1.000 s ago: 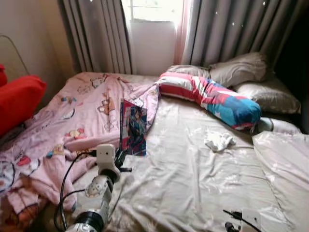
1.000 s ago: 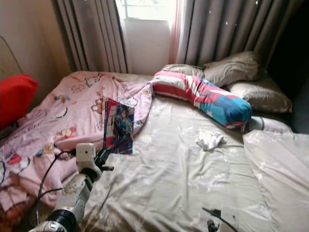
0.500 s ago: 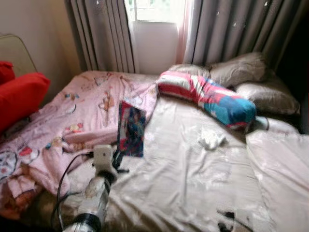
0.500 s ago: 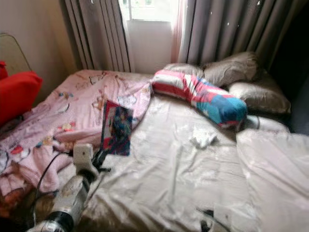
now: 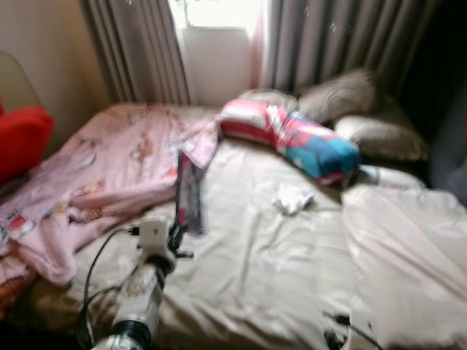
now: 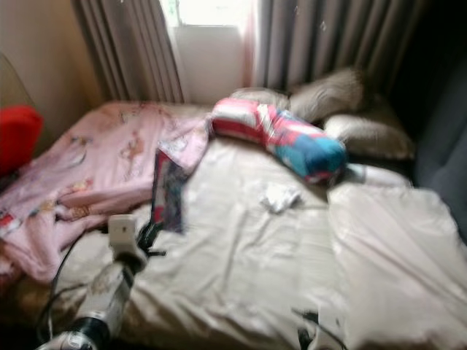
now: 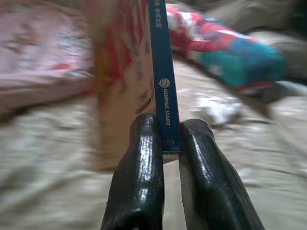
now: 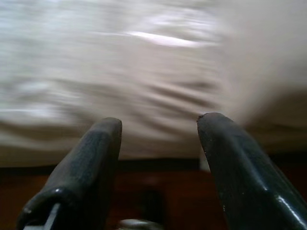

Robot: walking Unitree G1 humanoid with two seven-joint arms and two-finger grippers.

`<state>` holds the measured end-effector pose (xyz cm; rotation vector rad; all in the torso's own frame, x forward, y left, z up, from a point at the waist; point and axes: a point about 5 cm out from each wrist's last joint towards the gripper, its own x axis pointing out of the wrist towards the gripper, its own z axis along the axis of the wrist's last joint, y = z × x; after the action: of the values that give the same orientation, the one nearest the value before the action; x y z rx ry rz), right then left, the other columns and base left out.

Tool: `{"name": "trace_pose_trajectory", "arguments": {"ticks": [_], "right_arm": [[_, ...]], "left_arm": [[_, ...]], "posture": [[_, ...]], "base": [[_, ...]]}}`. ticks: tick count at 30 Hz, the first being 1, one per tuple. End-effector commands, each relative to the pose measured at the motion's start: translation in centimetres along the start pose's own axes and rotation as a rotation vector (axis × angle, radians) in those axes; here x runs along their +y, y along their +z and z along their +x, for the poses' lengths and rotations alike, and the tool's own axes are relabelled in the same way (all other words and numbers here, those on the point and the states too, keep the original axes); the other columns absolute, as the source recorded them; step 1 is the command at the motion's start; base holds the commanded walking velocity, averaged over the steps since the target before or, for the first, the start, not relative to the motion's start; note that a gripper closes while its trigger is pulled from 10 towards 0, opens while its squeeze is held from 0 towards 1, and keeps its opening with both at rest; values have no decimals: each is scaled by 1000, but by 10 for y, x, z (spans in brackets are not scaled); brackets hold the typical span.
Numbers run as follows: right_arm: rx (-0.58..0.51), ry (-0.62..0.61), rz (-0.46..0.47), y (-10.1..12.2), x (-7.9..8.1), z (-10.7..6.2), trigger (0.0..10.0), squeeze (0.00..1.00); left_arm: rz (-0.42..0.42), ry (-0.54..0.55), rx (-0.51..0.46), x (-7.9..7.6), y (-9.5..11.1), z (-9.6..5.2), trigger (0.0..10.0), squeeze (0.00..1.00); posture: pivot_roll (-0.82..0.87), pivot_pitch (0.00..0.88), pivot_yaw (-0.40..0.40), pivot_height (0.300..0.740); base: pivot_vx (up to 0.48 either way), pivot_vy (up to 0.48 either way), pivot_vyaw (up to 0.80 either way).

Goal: Clean up the room

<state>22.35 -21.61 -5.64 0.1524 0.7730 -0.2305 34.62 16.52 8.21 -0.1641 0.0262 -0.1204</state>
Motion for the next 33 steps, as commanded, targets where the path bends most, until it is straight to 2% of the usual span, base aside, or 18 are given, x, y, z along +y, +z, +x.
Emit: {"name": "trace_pose_trajectory", "arguments": {"ticks": [1,19,33], "right_arm": [[-8,7,3,2,4,1,10000,0],[-7,9,0,3,4,1,10000,0],[-7,12,-3,1,4,1,10000,0]], "left_arm": [[34,-19,-48,1,12,4,10000,0],[41,-17,-41,3,9,2,10000,0],[41,-55,-12,1,5,0,10000,0]], "posture": [[-37,85,11,740],[-35,89,8,740],[-36,78,12,740]], "base": [[0,-296,0],[0,-292,0],[0,0,0]]}}
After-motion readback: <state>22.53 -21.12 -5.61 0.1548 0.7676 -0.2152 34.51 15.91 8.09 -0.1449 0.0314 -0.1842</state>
